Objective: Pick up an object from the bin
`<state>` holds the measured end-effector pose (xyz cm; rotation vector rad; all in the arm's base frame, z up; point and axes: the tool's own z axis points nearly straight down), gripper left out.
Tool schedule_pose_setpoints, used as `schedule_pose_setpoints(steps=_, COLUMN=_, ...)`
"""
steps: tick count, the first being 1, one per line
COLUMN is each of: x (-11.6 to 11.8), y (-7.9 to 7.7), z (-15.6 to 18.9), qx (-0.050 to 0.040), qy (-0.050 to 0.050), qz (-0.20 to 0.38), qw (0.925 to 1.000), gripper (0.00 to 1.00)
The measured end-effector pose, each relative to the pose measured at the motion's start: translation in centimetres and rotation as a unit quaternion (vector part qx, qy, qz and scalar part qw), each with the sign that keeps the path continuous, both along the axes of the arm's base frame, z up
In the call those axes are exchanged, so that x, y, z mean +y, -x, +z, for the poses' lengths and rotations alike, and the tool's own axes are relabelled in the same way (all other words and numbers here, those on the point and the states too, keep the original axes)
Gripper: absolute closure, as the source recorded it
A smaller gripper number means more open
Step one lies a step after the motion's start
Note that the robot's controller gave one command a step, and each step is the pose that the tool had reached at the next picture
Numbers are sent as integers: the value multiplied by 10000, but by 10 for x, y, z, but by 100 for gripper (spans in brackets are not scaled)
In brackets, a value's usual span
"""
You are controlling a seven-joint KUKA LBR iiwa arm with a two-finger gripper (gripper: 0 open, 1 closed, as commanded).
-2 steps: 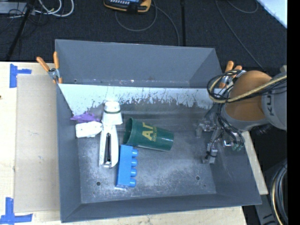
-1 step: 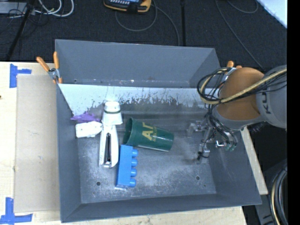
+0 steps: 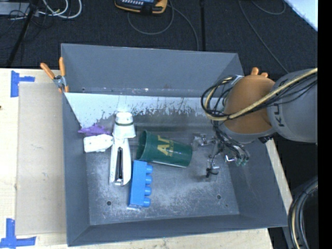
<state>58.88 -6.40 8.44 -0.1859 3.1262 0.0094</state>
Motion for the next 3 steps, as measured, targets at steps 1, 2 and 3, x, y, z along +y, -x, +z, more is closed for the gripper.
schedule_pose_setpoints(steps=1, x=25, y=-17, z=-14, qx=59, qy=-13, qz=138, qw=9999, gripper=0)
schedule_pose_setpoints(steps=2, x=56, y=-4, z=-14, qx=23, qy=-7, qz=-362, qw=9993, gripper=0)
schedule_pose_setpoints(steps=3, x=102, y=-27, z=-15, qx=45, qy=-6, qz=1559, qw=9878, gripper=100)
